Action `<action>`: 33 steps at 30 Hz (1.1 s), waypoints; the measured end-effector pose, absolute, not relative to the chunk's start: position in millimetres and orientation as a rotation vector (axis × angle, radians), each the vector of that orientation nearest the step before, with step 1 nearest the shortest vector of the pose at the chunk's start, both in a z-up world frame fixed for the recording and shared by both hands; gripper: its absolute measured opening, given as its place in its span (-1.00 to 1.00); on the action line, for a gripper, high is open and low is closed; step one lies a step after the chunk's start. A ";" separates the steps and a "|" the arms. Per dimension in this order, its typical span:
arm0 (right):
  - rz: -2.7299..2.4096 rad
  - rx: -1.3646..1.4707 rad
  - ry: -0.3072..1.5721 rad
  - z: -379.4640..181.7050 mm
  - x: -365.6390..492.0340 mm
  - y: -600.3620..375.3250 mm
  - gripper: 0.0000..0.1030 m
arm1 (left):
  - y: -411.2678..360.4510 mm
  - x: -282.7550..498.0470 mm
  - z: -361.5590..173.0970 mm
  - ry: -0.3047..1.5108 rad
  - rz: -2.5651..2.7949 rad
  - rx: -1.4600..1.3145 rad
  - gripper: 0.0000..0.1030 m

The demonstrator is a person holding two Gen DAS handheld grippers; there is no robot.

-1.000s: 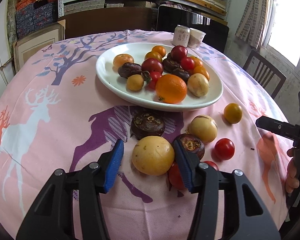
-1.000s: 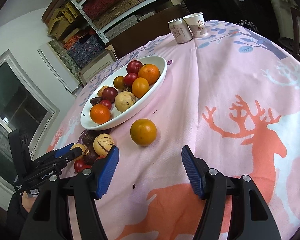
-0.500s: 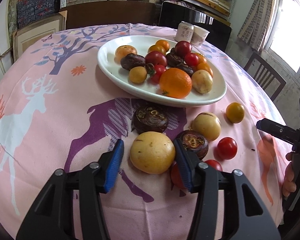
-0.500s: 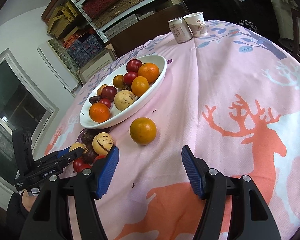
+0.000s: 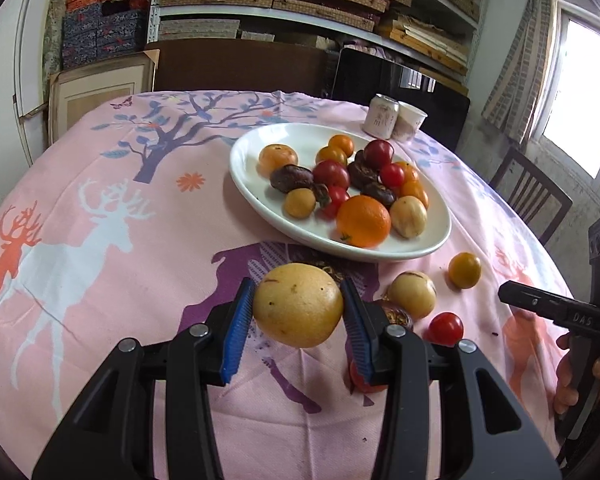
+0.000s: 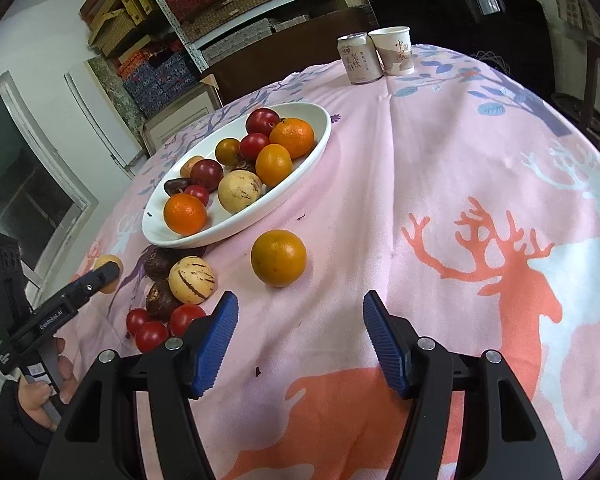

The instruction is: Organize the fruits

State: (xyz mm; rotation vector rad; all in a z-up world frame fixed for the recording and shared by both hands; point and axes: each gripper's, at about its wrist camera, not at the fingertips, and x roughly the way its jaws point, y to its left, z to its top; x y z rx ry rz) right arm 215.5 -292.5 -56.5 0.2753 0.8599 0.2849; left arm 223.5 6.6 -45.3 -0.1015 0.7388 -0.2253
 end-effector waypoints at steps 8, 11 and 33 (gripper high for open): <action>0.223 0.066 0.901 -47.2 248.5 -259.0 0.28 | 9.5 223.5 -45.1 0.743 -0.236 -0.111 -0.17; 0.233 0.059 0.938 -54.3 262.1 -249.0 0.02 | 8.9 222.7 -45.4 0.742 -0.241 -0.112 -0.16; 0.240 0.022 0.952 -64.6 265.0 -233.5 -0.26 | -0.8 242.4 -74.7 0.903 -0.226 -0.075 -0.07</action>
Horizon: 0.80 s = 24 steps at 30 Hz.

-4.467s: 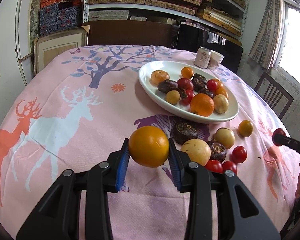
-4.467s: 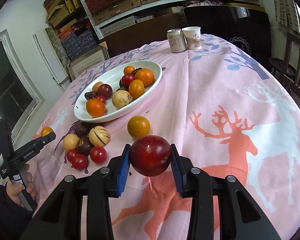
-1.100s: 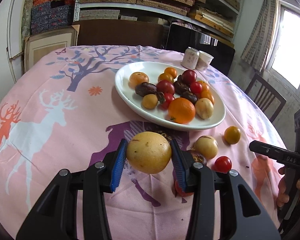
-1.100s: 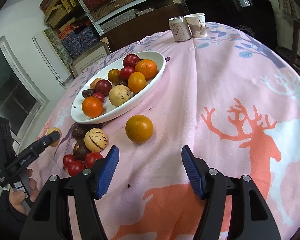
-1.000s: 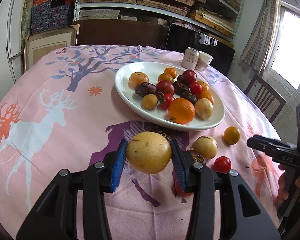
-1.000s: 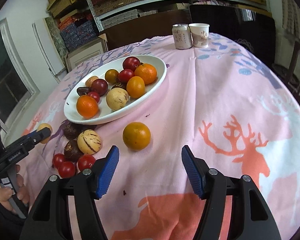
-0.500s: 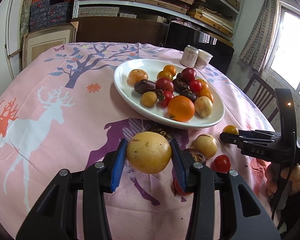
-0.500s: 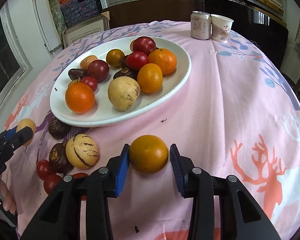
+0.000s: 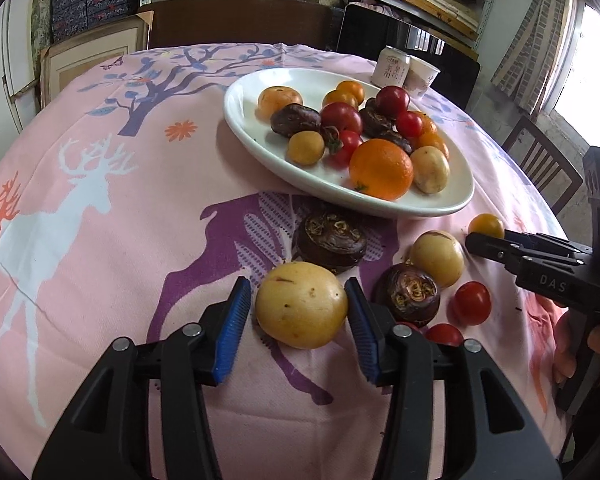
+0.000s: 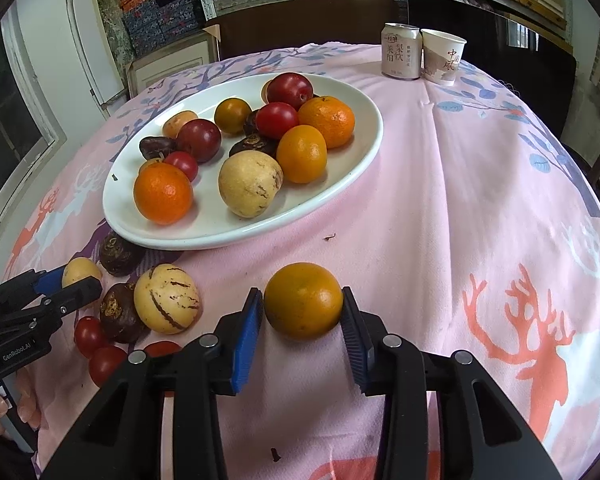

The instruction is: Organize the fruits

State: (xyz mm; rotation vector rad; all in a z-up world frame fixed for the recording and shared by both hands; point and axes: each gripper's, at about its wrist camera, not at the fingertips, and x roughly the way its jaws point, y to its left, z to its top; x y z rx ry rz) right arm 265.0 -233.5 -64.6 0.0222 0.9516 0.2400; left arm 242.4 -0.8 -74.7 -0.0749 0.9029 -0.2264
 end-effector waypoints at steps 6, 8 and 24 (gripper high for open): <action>0.239 0.021 0.932 -63.7 258.1 -234.9 -0.28 | 0.9 241.4 -72.2 0.888 -0.226 -0.075 -0.13; 0.238 0.035 0.929 -62.7 256.4 -238.0 -0.28 | 0.9 241.5 -71.7 0.886 -0.225 -0.074 -0.13; 0.242 0.103 0.896 -52.7 221.4 -263.8 -0.28 | 0.4 239.0 -69.6 0.870 -0.208 -0.060 -0.12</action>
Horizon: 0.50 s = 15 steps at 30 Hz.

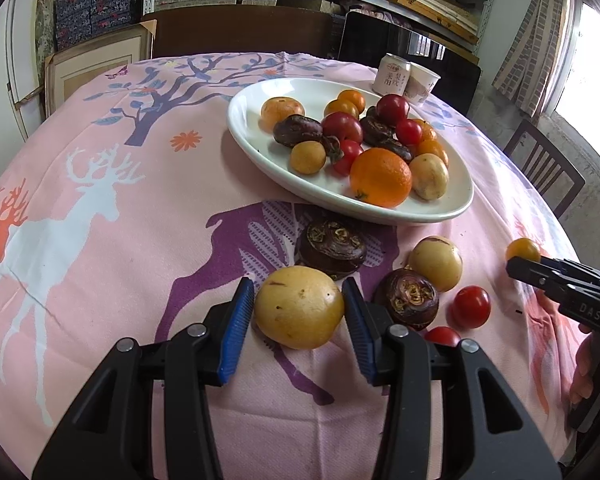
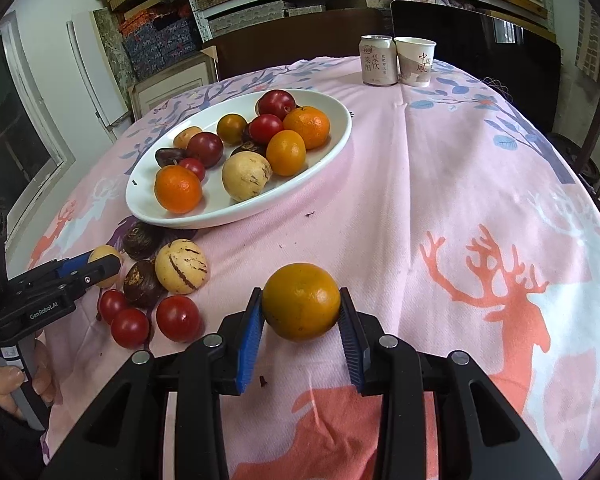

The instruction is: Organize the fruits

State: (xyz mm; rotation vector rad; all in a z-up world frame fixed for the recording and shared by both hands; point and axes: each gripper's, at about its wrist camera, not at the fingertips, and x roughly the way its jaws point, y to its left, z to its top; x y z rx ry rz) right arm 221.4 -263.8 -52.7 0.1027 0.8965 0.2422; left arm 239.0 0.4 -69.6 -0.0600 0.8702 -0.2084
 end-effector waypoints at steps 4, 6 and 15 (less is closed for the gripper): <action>0.239 0.117 0.885 -48.2 210.4 -273.0 -0.28 | 0.4 237.8 -68.5 0.866 -0.199 -0.054 -0.12; 0.235 0.122 0.878 -45.4 204.7 -277.8 -0.28 | 0.3 237.9 -68.7 0.866 -0.193 -0.050 -0.12; 0.220 0.148 0.845 -34.4 185.6 -298.1 -0.29 | 0.7 233.0 -64.8 0.843 -0.176 -0.040 -0.12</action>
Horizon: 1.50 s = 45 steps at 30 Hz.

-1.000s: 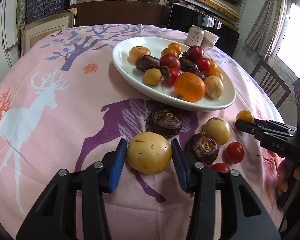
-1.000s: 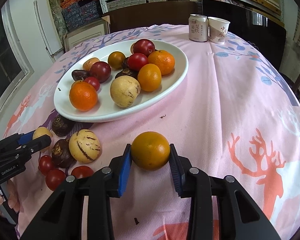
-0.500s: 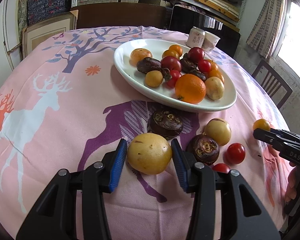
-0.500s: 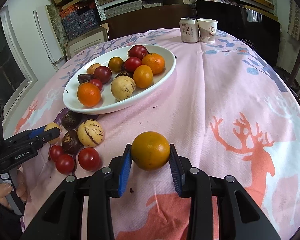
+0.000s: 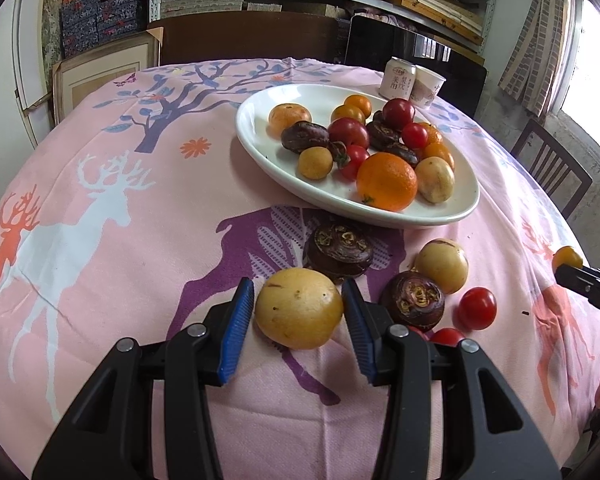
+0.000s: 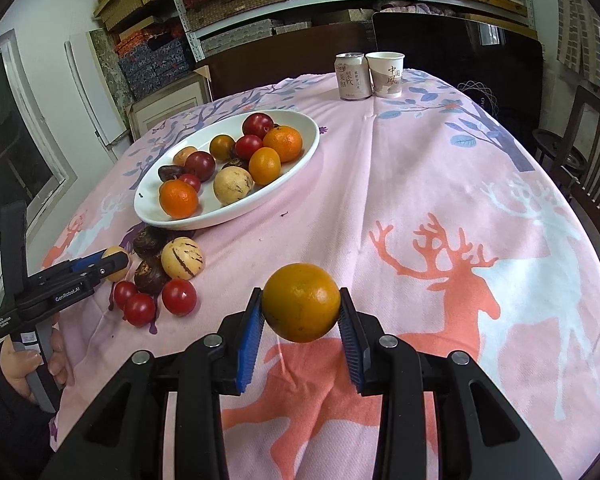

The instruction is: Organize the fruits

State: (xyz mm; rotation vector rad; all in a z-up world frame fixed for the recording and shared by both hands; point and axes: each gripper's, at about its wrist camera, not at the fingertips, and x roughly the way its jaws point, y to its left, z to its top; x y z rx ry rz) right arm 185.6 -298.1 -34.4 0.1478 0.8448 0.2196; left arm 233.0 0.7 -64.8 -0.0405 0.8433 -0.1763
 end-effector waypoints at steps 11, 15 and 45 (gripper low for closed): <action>0.237 0.175 0.715 13.7 181.3 -324.1 -0.29 | 3.7 202.8 0.1 0.690 -0.219 -0.033 -0.13; 0.248 0.176 0.654 40.5 191.7 -327.4 -0.29 | -5.6 210.1 33.6 0.622 -0.216 0.019 -0.13; 0.360 0.177 0.757 8.7 211.7 -289.6 -0.28 | -10.1 229.6 -72.2 0.901 -0.263 0.136 -0.18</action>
